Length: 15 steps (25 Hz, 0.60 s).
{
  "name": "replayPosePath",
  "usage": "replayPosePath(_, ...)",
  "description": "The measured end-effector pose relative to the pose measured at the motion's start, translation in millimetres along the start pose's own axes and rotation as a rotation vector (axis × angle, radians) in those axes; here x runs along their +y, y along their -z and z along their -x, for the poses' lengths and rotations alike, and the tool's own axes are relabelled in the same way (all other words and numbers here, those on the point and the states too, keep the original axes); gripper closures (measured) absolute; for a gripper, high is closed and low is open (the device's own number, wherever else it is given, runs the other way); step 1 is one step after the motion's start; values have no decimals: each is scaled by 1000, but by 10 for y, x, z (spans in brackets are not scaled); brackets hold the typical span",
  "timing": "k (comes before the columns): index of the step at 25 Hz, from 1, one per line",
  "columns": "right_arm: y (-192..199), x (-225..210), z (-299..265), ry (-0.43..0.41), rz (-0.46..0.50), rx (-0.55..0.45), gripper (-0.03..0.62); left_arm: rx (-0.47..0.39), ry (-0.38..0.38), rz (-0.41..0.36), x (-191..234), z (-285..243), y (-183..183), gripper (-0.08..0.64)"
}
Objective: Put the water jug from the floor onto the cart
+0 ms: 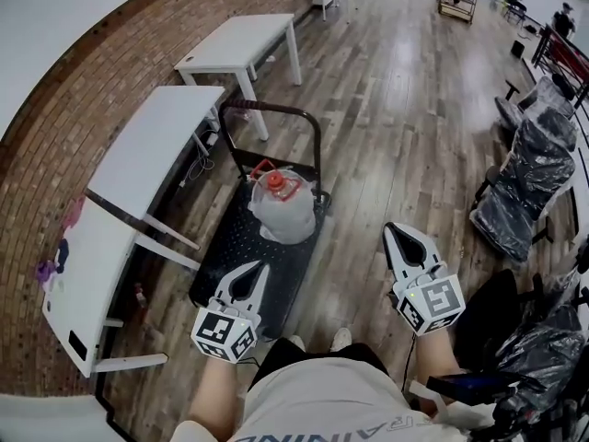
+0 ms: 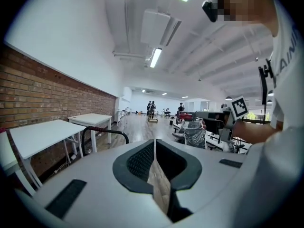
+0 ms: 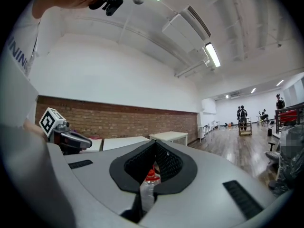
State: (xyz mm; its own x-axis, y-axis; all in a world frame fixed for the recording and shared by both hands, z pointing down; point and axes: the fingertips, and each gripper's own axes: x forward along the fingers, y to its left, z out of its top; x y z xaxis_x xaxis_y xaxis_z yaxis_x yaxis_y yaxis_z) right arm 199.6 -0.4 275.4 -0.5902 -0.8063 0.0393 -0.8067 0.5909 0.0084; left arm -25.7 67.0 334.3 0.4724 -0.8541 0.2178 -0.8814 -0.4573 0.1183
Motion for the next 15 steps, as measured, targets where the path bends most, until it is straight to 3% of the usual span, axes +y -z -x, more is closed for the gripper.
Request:
replayPosePath(7, -36, 208, 102, 3, 53, 56, 588, -114, -39, -26, 105, 292, -307, 545)
replayPosePath(11, -58, 684, -88, -38, 76, 65, 588, -113, -113, -58, 430, 778, -247, 545)
replayPosePath(15, -99, 1163, -330, -104, 109, 77, 588, -142, -167, -12, 770, 1162, -218, 545)
